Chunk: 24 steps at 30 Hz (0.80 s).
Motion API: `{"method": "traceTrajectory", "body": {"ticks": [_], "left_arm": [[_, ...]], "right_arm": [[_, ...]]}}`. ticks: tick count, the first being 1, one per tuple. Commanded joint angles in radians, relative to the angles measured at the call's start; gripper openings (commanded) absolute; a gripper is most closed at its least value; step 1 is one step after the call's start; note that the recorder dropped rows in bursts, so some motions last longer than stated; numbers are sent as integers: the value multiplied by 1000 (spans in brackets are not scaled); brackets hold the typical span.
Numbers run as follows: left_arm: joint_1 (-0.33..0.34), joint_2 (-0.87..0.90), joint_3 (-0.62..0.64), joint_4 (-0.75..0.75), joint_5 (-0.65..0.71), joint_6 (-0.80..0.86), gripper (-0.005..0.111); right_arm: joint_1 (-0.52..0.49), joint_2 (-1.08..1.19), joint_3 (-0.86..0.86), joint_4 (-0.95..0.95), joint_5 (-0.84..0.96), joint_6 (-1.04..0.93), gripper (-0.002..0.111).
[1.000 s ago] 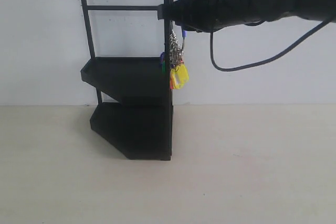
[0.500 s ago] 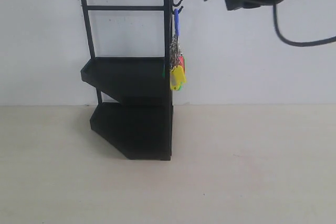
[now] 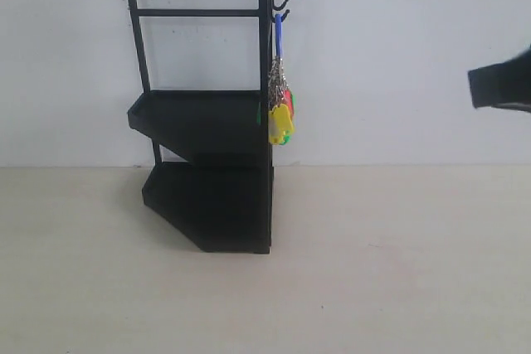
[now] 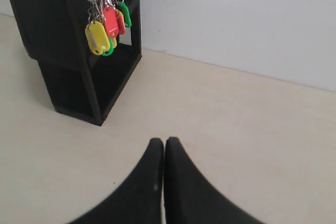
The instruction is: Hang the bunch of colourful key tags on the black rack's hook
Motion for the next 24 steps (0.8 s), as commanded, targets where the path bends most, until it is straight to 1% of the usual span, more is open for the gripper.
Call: {"method": "traceTrajectory", "body": {"ticks": [1,15,19,21,24], "left_arm": [[3,4,-2,-7,-7,0,4],[3,4,-2,-7,-7,0,4],[3,4,-2,-7,-7,0,4],[3,4,-2,-7,-7,0,4],[3,4,-2,-7,-7,0,4]], "right_arm": [[1,-72,30,3,-1,25,0],[4,-111,30,17,-13,25,0],[-1,-162,30,-9,-28,25,0],[-23,-200,30,-11,-32,25,0],[-113,-251,53,24,-65,25,0]]}}
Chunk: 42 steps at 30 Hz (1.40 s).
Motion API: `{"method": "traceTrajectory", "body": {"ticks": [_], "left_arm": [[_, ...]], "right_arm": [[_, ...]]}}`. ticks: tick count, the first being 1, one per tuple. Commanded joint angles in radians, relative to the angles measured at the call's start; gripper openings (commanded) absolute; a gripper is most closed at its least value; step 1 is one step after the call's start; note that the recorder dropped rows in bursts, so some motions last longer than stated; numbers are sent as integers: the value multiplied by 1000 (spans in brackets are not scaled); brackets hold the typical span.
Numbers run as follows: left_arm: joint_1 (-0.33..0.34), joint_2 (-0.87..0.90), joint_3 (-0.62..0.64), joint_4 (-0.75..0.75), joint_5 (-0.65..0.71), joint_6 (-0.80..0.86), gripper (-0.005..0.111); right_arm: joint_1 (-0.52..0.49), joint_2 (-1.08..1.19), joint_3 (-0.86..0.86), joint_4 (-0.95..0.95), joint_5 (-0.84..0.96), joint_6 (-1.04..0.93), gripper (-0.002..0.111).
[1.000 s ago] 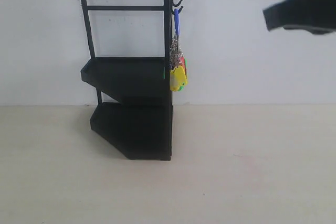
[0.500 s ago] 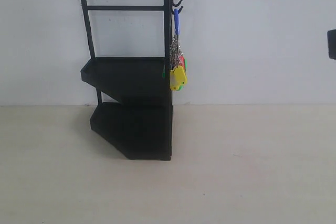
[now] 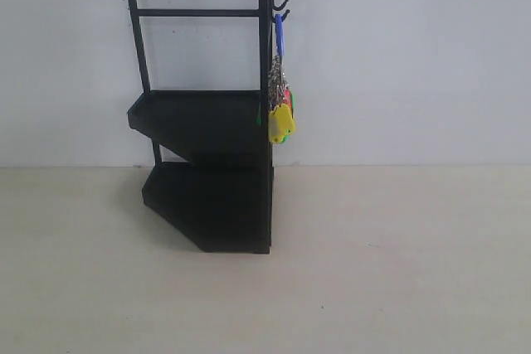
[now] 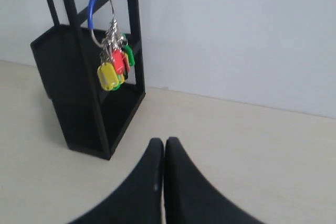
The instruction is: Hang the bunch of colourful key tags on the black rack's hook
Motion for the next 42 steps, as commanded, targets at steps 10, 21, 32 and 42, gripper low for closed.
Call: {"method": "traceTrajectory", "body": {"ticks": [10,21,32,42], "left_arm": [[3,4,-2,-7,-7,0,4],[3,4,-2,-7,-7,0,4],[3,4,-2,-7,-7,0,4],[3,4,-2,-7,-7,0,4]], "right_arm": [[-411,-381,594,58,-590,-1,0],[-445,-723,966,58,-642,-24,0],[-443,-768,966,68,-625,-26,0],[-443,-768,966,403,-620,-341,0]]}}
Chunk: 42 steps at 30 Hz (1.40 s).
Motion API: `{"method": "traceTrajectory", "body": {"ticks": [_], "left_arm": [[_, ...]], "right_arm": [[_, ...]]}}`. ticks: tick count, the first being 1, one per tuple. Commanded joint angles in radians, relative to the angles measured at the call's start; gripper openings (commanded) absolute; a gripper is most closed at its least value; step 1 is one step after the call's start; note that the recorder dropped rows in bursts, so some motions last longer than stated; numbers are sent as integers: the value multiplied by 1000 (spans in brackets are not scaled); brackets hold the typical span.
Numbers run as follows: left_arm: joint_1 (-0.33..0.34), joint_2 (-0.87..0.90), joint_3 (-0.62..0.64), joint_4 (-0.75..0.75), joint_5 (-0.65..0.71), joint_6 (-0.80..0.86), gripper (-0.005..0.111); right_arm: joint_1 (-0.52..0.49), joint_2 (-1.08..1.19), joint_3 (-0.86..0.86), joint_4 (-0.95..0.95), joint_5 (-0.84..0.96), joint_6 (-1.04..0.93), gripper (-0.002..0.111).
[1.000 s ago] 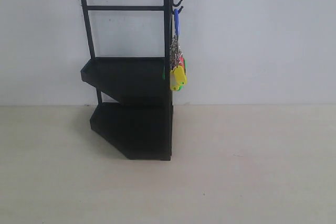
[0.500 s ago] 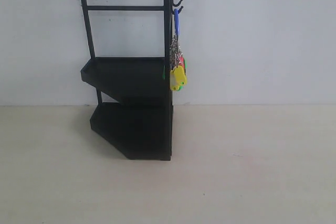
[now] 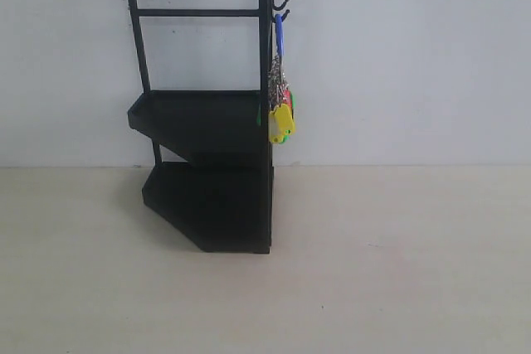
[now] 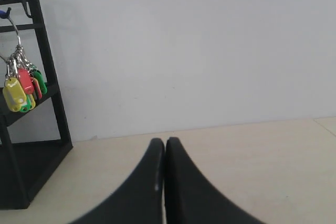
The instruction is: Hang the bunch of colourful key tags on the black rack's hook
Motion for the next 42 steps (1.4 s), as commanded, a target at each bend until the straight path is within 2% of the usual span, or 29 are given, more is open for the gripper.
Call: {"method": "traceTrajectory", "body": {"ticks": [1,6,11,15,42], "left_arm": [[3,4,-2,-7,-7,0,4],[3,4,-2,-7,-7,0,4],[3,4,-2,-7,-7,0,4],[3,4,-2,-7,-7,0,4],[3,4,-2,-7,-7,0,4]], "right_arm": [[-1,-6,3,72,0,-89,0],[-1,-6,3,71,18,-89,0],[-1,-6,3,67,244,-126,0],[-1,-6,3,63,343,-122,0],[-12,-19,3,53,363,-119,0]]}}
